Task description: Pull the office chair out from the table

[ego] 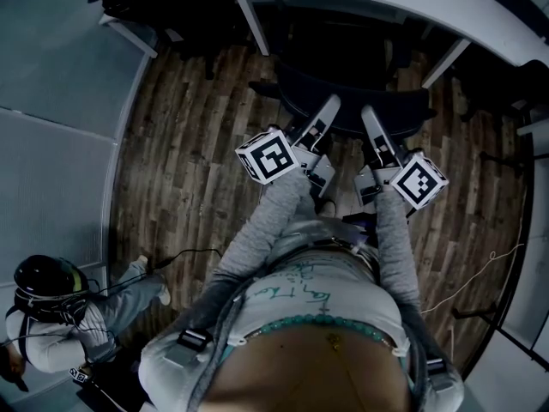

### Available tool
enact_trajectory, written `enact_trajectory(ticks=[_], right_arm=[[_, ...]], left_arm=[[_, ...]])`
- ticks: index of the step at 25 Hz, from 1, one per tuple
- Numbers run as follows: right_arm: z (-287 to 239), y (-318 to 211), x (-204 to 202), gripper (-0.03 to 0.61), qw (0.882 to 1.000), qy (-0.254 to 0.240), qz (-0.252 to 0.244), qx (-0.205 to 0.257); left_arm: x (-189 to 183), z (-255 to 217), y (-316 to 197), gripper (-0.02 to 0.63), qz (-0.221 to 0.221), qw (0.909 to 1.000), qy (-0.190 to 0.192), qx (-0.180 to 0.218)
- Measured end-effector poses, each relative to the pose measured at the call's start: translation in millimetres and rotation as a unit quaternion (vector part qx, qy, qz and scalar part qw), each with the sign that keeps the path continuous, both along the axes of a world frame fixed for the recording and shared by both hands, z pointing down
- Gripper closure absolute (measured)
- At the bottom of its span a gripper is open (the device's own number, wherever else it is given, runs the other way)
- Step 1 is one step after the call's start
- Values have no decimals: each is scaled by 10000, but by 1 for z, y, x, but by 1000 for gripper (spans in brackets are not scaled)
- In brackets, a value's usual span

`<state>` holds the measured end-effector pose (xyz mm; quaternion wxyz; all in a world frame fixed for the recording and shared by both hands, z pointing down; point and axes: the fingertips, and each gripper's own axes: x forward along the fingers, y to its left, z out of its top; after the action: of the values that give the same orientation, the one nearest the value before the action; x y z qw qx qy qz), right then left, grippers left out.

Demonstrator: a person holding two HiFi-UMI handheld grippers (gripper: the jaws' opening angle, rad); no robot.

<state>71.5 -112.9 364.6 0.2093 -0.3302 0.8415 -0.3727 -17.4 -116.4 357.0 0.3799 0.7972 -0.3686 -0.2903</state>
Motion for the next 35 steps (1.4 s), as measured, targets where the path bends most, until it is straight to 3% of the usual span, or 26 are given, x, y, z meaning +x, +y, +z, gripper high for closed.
enact_trajectory(ticks=[13, 19, 35], right_arm=[[29, 95, 12, 414, 9996, -69, 161, 223], [17, 78, 8, 414, 9998, -56, 148, 142], [10, 101, 6, 417, 9998, -102, 136, 109]], left_arm=[[9, 29, 92, 494, 47, 9997, -149, 169], [6, 17, 75, 494, 62, 9999, -131, 57], [6, 10, 98, 495, 140, 9998, -85, 83]])
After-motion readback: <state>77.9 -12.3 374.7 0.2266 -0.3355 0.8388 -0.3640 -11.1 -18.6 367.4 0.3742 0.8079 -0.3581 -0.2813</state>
